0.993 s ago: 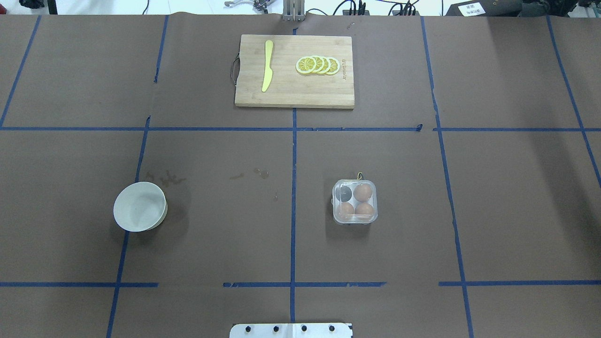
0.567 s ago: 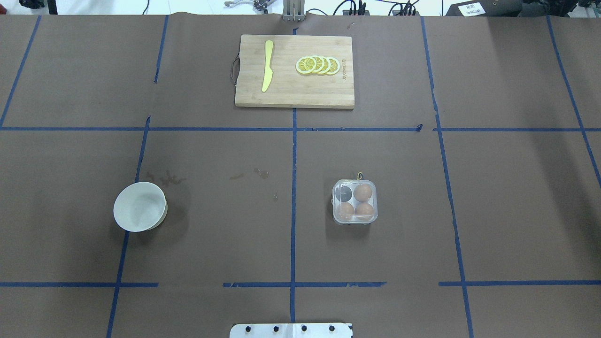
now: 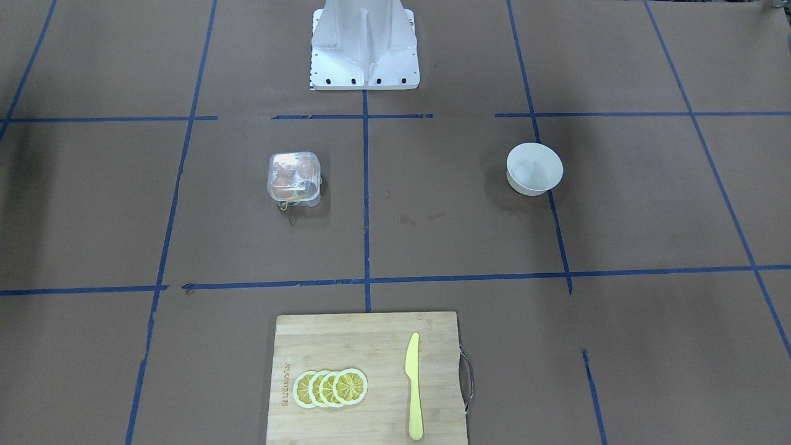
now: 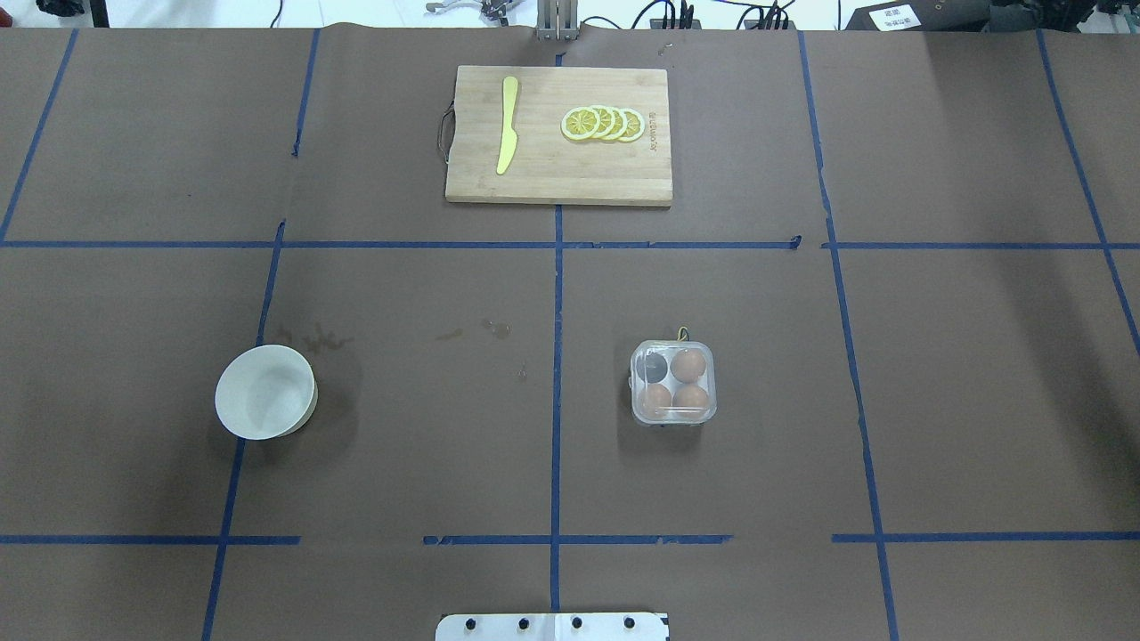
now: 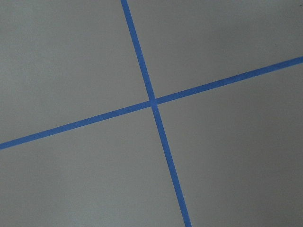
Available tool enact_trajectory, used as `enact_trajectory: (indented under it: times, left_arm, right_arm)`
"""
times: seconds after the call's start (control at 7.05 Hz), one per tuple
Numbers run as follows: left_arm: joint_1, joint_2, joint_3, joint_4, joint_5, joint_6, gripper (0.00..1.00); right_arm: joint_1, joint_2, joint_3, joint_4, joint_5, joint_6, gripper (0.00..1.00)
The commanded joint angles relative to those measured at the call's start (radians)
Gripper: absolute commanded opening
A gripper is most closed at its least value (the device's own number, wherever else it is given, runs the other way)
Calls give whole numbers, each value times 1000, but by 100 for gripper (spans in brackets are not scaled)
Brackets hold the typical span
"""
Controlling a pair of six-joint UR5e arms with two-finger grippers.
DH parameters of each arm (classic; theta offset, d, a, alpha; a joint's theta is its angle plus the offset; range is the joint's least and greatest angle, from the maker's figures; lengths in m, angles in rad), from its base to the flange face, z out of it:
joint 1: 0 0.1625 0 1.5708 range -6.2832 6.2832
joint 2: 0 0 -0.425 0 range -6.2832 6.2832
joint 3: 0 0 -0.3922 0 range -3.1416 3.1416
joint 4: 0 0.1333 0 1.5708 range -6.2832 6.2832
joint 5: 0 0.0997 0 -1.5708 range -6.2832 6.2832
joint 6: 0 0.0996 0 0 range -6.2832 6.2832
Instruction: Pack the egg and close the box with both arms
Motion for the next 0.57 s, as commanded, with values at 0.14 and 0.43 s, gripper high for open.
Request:
enact_trajectory:
  times: [0.14, 0.43]
  left_arm:
    - [-1, 4, -40, 7, -2, 7, 100]
    - [0, 2, -37, 7, 0, 7, 100]
  right_arm:
    - [-9, -23, 4, 4, -3, 0, 100]
    - [-9, -21, 4, 7, -22, 1, 100]
